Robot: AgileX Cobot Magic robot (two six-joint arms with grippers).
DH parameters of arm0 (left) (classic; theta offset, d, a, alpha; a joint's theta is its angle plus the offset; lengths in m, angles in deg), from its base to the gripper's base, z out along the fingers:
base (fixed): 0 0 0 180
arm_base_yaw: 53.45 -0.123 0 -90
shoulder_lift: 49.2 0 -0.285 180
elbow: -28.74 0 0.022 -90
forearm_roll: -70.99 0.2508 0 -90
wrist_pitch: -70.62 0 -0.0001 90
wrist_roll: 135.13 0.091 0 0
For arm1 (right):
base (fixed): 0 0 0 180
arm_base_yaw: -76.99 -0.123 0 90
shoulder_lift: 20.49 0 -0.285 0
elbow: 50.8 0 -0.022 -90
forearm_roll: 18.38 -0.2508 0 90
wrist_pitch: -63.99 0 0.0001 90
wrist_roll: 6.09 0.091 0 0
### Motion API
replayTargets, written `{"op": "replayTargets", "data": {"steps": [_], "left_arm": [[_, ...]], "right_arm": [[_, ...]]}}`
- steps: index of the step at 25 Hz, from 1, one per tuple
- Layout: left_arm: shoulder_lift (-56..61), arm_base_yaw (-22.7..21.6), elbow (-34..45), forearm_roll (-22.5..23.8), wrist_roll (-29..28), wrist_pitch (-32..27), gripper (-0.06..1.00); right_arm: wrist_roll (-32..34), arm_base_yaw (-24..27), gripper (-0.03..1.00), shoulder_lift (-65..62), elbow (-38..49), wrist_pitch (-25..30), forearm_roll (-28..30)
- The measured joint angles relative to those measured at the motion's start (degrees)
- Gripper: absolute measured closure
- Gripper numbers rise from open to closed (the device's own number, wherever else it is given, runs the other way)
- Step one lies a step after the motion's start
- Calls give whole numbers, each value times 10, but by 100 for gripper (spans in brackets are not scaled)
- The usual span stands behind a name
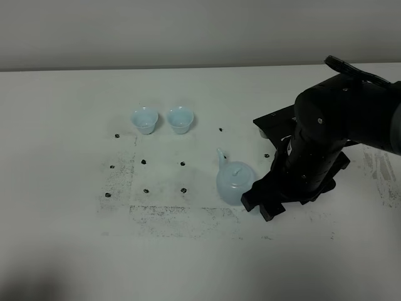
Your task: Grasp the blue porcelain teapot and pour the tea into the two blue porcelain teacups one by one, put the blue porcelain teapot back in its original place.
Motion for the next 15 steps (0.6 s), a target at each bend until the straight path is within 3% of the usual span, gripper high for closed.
{"op": "replayTargets", "data": {"steps": [8, 15], "left_arm": [[0, 0, 0, 0, 0, 0, 34], [0, 0, 0, 0, 0, 0, 34]], "right_arm": [[-102, 12, 38, 0, 0, -5, -101], [-122, 19, 38, 28, 0, -24, -109]]}}
